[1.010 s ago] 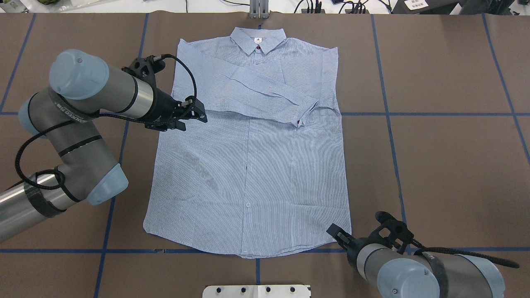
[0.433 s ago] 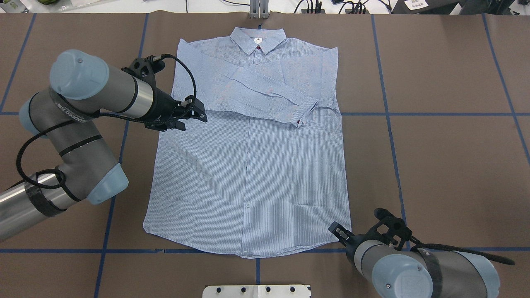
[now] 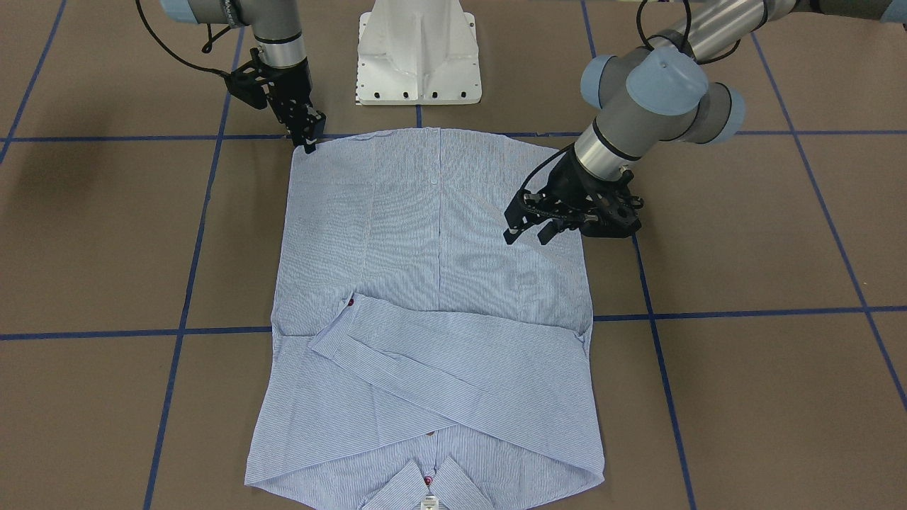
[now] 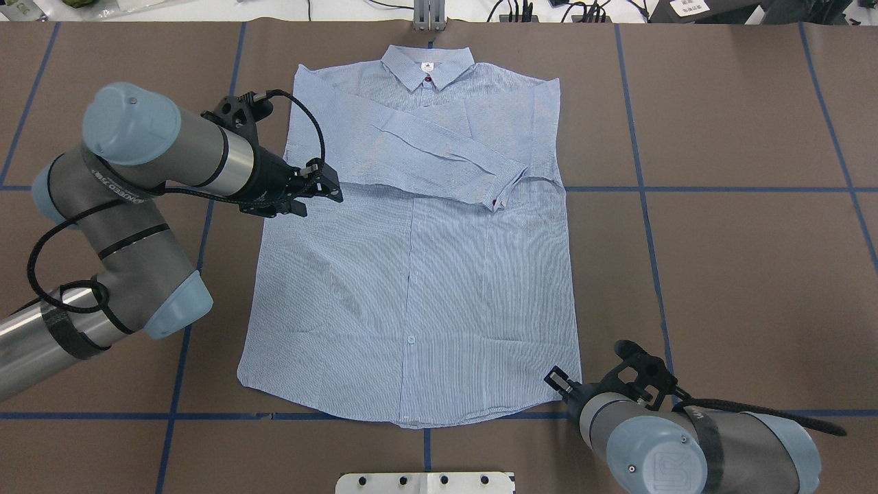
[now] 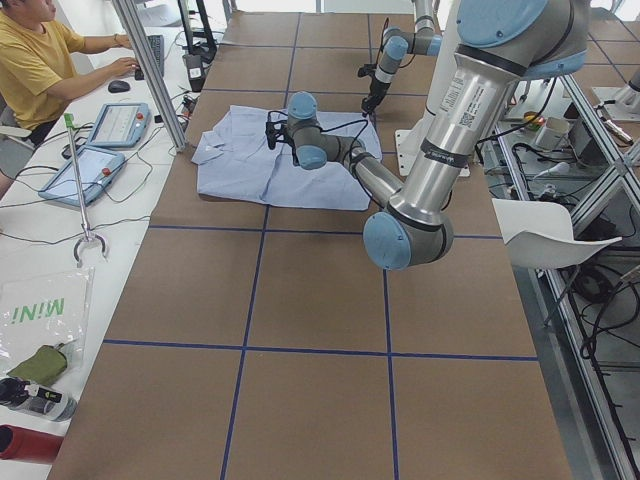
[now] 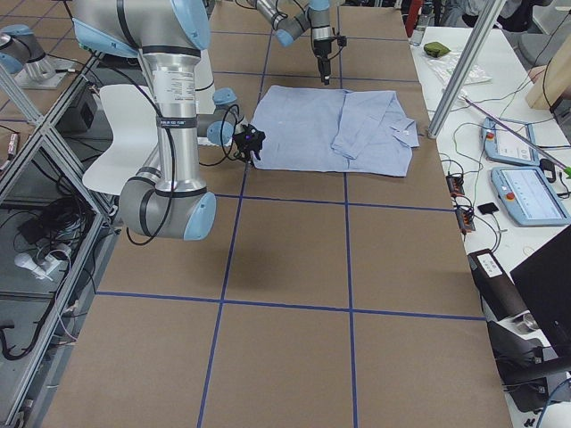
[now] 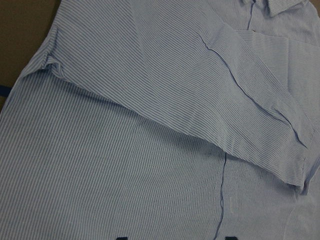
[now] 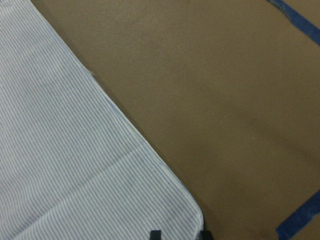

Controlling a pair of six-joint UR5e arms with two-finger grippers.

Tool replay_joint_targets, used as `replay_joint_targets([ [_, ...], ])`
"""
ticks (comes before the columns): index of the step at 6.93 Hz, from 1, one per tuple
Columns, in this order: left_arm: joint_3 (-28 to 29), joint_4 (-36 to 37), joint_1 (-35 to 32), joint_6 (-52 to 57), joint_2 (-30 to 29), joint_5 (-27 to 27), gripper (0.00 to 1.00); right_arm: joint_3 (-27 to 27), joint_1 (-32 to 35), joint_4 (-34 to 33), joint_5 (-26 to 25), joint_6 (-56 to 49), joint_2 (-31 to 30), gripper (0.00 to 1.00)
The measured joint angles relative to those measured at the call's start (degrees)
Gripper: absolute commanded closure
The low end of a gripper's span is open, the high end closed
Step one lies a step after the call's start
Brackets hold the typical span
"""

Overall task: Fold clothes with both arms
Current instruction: 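Position the right gripper at the hem corner nearest the robot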

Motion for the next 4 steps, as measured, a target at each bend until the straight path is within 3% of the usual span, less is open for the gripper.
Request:
replay_joint_targets([
  [1,0.0,0.0,0.0,0.0,0.0,0.0,0.29,0.0,0.1,-0.1,0.0,0.0,0.0,0.93],
  [2,0.0,0.0,0.0,-0.1,0.0,0.1,0.29,0.0,0.1,-0.1,0.0,0.0,0.0,0.81],
  [3,0.0,0.0,0.0,-0.2,0.0,0.1,0.29,0.2,0.2,-0.2,0.1,0.0,-0.1,0.47],
  [4,0.0,0.0,0.0,-0.3,0.1,0.1,0.29,0.5,0.3,-0.8,0.1,0.0,0.0,0.35],
])
